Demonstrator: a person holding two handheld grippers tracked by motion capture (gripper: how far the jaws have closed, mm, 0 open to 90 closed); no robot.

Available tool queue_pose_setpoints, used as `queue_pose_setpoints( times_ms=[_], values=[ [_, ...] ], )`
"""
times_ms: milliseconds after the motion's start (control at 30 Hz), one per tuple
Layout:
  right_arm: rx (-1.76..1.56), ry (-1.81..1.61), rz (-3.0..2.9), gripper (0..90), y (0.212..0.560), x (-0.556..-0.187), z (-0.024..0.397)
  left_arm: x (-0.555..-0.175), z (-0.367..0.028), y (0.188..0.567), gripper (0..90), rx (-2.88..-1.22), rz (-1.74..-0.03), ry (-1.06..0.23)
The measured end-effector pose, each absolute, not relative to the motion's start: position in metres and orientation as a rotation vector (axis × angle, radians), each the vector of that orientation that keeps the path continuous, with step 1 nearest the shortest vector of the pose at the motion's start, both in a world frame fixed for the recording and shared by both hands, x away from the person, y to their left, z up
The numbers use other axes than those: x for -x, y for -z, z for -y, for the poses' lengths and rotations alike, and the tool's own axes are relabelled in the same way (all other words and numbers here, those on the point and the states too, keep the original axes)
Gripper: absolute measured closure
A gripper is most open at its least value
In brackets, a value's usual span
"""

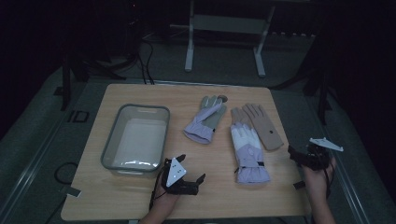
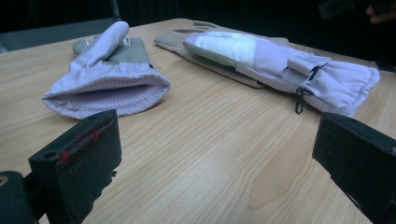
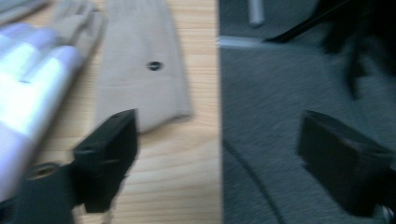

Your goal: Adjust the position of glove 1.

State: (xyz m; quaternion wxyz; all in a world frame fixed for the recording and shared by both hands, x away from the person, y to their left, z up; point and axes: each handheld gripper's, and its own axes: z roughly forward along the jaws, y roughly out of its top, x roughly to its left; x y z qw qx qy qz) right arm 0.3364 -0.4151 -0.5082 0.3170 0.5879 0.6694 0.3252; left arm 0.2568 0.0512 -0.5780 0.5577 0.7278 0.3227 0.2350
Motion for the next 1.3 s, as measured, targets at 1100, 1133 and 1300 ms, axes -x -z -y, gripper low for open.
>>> queue_pose_setpoints(
  times_ms=[1100,1133,1300],
  values=[
    [-1.394,-1.066,-2.013,11.2,0.433,-0.423,0.304,-0.257,-0.051,0.578,1.5,-1.725,-0.750,-0.546],
    [-1.387,-1.070,-2.015,11.2,0.432,-0.424,0.300,-0.257,-0.051,0.578,1.5,-1.726,-0.750,-0.544],
    [-1.368,-1.063,-2.059,11.3,0.430,-0.434,0.272,-0.257,-0.051,0.578,1.5,-1.727,-0.747,-0.541]
  ],
)
